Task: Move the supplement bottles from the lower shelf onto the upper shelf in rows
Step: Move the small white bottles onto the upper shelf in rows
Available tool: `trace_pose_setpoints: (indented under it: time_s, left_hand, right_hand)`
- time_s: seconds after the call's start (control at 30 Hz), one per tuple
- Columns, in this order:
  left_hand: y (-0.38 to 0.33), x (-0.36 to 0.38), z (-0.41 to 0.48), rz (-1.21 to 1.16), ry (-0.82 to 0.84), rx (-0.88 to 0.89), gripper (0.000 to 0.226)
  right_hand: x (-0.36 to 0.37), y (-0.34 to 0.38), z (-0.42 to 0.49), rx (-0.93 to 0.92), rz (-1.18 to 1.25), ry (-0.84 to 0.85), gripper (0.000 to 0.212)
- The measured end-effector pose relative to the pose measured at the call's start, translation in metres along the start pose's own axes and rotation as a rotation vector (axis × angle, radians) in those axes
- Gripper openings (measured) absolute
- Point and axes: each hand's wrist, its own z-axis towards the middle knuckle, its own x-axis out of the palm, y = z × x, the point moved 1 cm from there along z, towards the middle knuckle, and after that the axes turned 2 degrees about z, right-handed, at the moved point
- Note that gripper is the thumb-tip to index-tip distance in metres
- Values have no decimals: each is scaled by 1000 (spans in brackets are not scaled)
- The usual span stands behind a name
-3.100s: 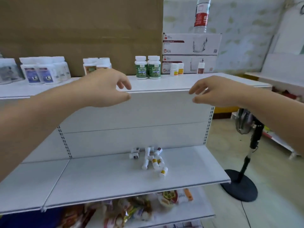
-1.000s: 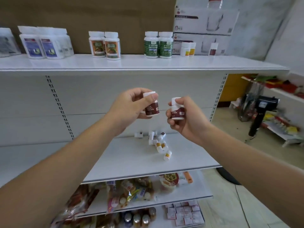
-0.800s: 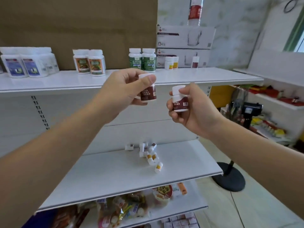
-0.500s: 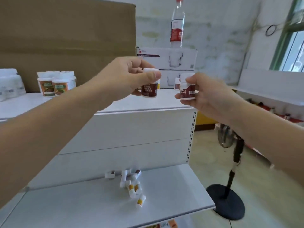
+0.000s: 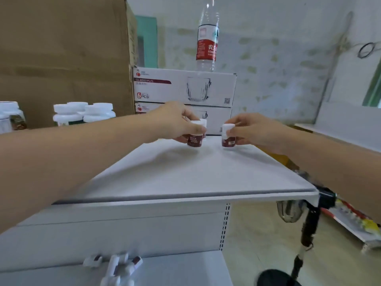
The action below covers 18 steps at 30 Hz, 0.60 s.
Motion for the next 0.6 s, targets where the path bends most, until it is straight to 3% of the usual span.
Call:
trace_pose_setpoints:
  time_s: [0.2, 0.4, 0.6]
  left_hand:
    - [21, 21, 33, 35, -116, -47, 44]
    - [34, 25, 31, 89, -205, -33, 37]
    - [37, 30, 37, 86, -226, -23, 32]
  right_hand:
    - [6, -18, 55, -9, 55, 5, 21]
    - [14, -24, 73, -40, -43, 7, 39]
    - [15, -26, 71, -103, -170, -13, 36]
